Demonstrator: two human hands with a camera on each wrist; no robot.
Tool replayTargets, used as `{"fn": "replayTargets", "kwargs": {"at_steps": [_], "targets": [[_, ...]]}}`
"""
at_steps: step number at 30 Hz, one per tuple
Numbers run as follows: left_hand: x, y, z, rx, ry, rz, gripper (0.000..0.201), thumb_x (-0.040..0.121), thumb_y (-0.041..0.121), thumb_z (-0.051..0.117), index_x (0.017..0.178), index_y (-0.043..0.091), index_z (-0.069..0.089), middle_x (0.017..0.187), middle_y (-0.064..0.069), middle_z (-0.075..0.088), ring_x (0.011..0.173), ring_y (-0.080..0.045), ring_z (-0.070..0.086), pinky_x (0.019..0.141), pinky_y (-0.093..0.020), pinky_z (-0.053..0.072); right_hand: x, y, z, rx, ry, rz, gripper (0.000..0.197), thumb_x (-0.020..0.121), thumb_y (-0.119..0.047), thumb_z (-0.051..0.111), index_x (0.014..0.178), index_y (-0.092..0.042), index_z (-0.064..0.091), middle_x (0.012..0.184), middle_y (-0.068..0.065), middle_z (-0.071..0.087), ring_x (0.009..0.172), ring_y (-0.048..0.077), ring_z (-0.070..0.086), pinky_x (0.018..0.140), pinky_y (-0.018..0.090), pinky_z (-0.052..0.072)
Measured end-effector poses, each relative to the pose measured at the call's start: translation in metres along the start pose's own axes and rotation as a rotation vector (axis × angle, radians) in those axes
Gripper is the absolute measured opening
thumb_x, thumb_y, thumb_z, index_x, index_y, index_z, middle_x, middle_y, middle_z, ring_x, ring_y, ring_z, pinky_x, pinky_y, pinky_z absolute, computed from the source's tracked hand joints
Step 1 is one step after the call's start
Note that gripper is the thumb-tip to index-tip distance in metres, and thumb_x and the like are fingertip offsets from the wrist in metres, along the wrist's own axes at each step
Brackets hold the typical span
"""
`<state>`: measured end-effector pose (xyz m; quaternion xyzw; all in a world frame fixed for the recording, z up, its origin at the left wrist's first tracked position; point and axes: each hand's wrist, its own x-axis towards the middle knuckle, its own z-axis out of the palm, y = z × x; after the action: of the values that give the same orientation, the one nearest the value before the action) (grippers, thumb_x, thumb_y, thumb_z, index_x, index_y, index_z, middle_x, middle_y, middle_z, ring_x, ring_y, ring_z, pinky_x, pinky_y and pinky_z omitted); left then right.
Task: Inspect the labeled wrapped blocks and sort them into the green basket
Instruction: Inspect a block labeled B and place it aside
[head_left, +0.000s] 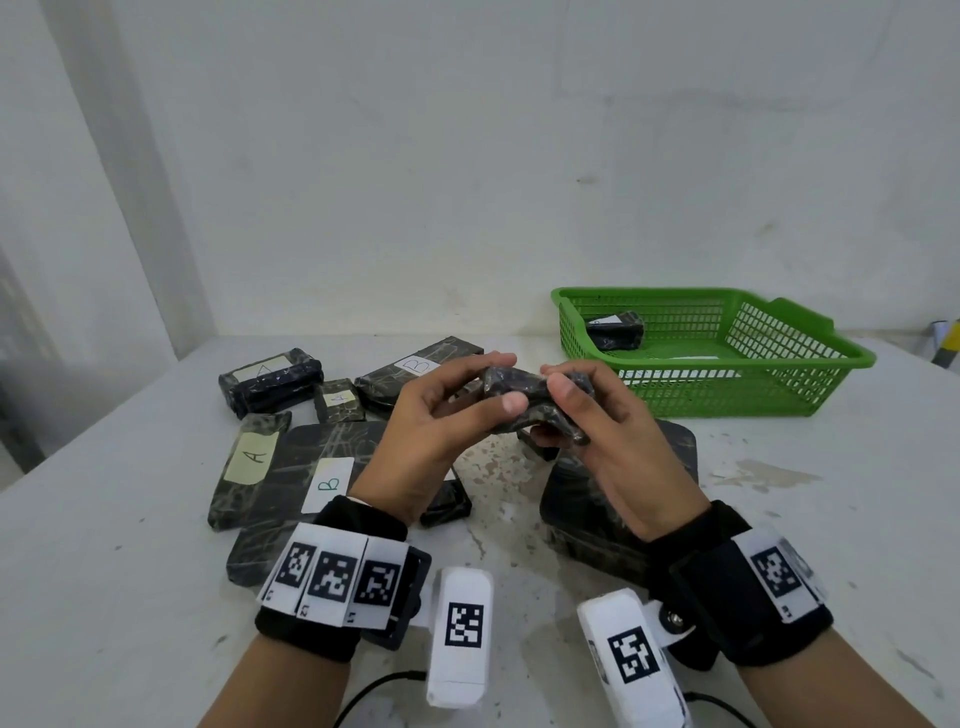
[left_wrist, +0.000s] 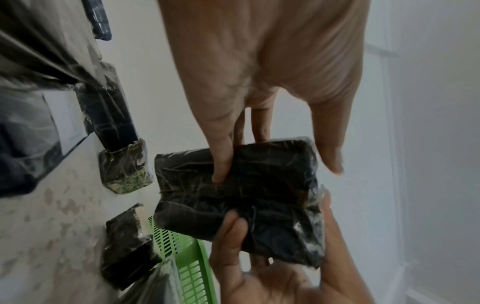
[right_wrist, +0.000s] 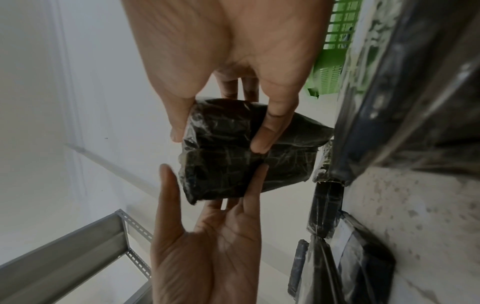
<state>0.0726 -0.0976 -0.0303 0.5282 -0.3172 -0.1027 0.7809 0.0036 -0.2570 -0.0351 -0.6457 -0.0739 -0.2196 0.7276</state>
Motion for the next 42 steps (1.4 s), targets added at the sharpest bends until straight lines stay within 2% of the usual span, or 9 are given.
{"fn": "replayTargets", "kwargs": {"at_steps": [7,16,19,24,28,30,32,36,42], "targets": [[0.0016,0.0015,-0.0021,-0.037,-0.024,-0.012,0.051,0.066,0.02,0.078,0.114,0.006,0.068,0.108,-0.019,0.072,0.101,-0.028,0.07,0.087,-0.033,0.056,-0.0014,-0.0018,0.0003,-0.01,-0.013,0.019,0.046,0.071,-0.041,0.08,0.105,-0.016,0.063,0.106,0.004,0.069,0.093,0.021,0.067,0.081,0.033,0.054],[0.0012,-0.0027,-0.0019,-0.029,-0.019,-0.027,0.058,0.065,0.019,0.079,0.12,0.003,0.065,0.115,-0.026,0.067,0.107,-0.033,0.067,0.089,-0.034,0.055,-0.0001,0.0002,-0.0022,0.019,-0.035,0.063,0.062,0.063,-0.06,0.082,0.106,-0.02,0.063,0.106,-0.001,0.07,0.095,0.013,0.067,0.081,0.029,0.054],[0.0008,-0.0011,0.0,-0.061,-0.032,-0.055,0.061,0.066,0.021,0.077,0.122,0.003,0.062,0.113,-0.02,0.069,0.105,-0.029,0.066,0.091,-0.036,0.055,0.0004,0.0,-0.0027,0.01,-0.03,0.054,0.036,0.076,-0.035,0.075,0.107,-0.02,0.063,0.111,-0.005,0.069,0.1,0.014,0.068,0.09,0.036,0.053],[0.0035,0.0016,-0.0004,0.007,0.074,-0.181,0.074,0.077,0.051,0.071,0.138,0.016,0.049,0.129,-0.012,0.063,0.115,-0.023,0.064,0.095,-0.046,0.052,-0.0032,-0.0025,-0.0018,-0.071,-0.099,0.001,0.04,0.074,-0.019,0.069,0.113,-0.021,0.058,0.144,-0.016,0.048,0.127,0.006,0.053,0.099,0.032,0.049],[0.0051,-0.0027,-0.0046,-0.042,0.149,-0.247,0.063,0.086,0.012,0.071,0.143,0.012,0.042,0.118,-0.014,0.068,0.097,-0.022,0.07,0.072,-0.033,0.058,-0.0048,-0.0053,0.0002,-0.087,-0.12,-0.051,0.07,0.076,-0.012,0.066,0.134,-0.046,0.044,0.152,-0.019,0.033,0.136,0.013,0.045,0.103,0.042,0.049],[0.0056,-0.0037,-0.0081,-0.045,0.132,-0.226,0.077,0.072,0.0,0.075,0.142,0.013,0.043,0.124,-0.016,0.065,0.103,-0.026,0.069,0.072,-0.033,0.059,-0.0035,-0.0061,0.0005,-0.089,-0.061,-0.022,0.081,0.076,-0.025,0.071,0.138,-0.059,0.032,0.157,-0.02,0.02,0.14,0.004,0.036,0.106,0.042,0.045],[0.0057,-0.0031,-0.0091,-0.019,0.101,-0.189,0.084,0.062,-0.002,0.071,0.14,0.015,0.045,0.13,-0.015,0.061,0.107,-0.027,0.068,0.075,-0.034,0.058,-0.0016,-0.0057,-0.0012,-0.099,0.031,0.014,0.082,0.077,-0.041,0.075,0.143,-0.055,0.028,0.157,-0.006,0.029,0.142,0.007,0.033,0.111,0.044,0.04],[0.0047,-0.0011,-0.0072,0.0,0.012,-0.141,0.084,0.059,-0.009,0.065,0.136,0.02,0.05,0.134,-0.011,0.057,0.106,-0.026,0.068,0.077,-0.034,0.058,-0.0005,-0.0044,-0.0057,-0.073,0.16,-0.013,0.078,0.076,-0.031,0.072,0.146,-0.033,0.039,0.123,0.003,0.067,0.112,0.007,0.064,0.093,0.031,0.056],[0.0033,0.005,-0.0078,-0.025,-0.035,-0.038,0.082,0.06,0.002,0.076,0.137,0.017,0.051,0.137,-0.014,0.055,0.115,-0.024,0.063,0.091,-0.038,0.054,-0.0011,-0.0082,-0.0059,-0.185,0.151,-0.153,0.08,0.071,-0.013,0.078,0.142,-0.031,0.046,0.123,-0.005,0.067,0.087,-0.002,0.059,0.081,0.026,0.05]]}}
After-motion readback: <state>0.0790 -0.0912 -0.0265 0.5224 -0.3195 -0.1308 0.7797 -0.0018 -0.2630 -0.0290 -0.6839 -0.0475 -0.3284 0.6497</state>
